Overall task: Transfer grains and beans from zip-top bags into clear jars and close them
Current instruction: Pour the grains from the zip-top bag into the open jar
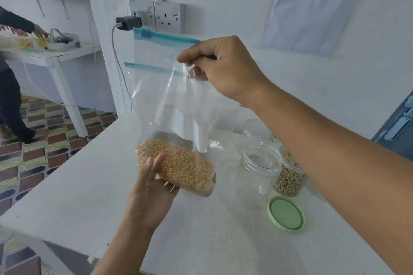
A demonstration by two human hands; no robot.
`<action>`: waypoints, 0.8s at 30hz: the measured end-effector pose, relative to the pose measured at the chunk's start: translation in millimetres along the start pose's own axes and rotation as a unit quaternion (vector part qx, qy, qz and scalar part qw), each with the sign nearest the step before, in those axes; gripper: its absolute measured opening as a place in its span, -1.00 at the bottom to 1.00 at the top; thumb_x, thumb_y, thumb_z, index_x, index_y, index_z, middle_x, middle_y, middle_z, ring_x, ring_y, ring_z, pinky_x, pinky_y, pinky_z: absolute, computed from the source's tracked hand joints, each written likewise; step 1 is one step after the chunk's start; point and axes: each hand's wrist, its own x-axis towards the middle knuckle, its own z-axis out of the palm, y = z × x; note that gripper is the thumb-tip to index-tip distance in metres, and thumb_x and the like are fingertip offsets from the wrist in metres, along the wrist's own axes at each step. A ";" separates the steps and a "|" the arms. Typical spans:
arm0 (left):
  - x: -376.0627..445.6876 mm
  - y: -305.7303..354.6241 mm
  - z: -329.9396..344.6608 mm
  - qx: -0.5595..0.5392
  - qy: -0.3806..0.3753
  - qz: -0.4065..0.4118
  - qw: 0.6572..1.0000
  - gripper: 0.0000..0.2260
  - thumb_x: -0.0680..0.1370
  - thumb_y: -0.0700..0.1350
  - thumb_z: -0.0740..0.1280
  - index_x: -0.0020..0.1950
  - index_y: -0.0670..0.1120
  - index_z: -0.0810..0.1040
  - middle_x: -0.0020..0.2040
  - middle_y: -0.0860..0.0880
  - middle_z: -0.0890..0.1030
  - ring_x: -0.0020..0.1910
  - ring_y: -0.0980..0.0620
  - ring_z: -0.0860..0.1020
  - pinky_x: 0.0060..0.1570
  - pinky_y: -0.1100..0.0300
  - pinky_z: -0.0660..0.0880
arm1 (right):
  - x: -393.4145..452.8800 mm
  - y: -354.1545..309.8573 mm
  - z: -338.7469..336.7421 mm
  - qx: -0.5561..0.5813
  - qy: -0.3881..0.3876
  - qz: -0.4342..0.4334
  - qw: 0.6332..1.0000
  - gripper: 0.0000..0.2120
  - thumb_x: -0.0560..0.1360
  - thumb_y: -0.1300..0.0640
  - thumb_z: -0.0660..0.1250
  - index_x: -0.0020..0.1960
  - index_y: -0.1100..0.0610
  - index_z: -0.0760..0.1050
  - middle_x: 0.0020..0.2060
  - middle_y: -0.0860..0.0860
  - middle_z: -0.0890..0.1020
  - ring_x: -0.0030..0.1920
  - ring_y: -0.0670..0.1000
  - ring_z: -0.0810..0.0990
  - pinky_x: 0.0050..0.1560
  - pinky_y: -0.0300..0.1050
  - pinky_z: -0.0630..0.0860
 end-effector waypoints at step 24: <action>24.9 63.3 42.9 0.228 0.076 0.222 0.945 -0.83 0.59 -0.21 0.43 -0.11 -0.04 0.79 -0.05 -0.03 0.76 -0.03 0.05 0.73 0.02 0.15 0.69 | -40.8 49.6 -76.5 0.142 0.085 0.152 0.974 -0.75 0.63 0.38 0.29 0.06 0.17 0.73 -0.01 0.08 0.73 -0.10 0.05 0.76 -0.04 -0.14 0.66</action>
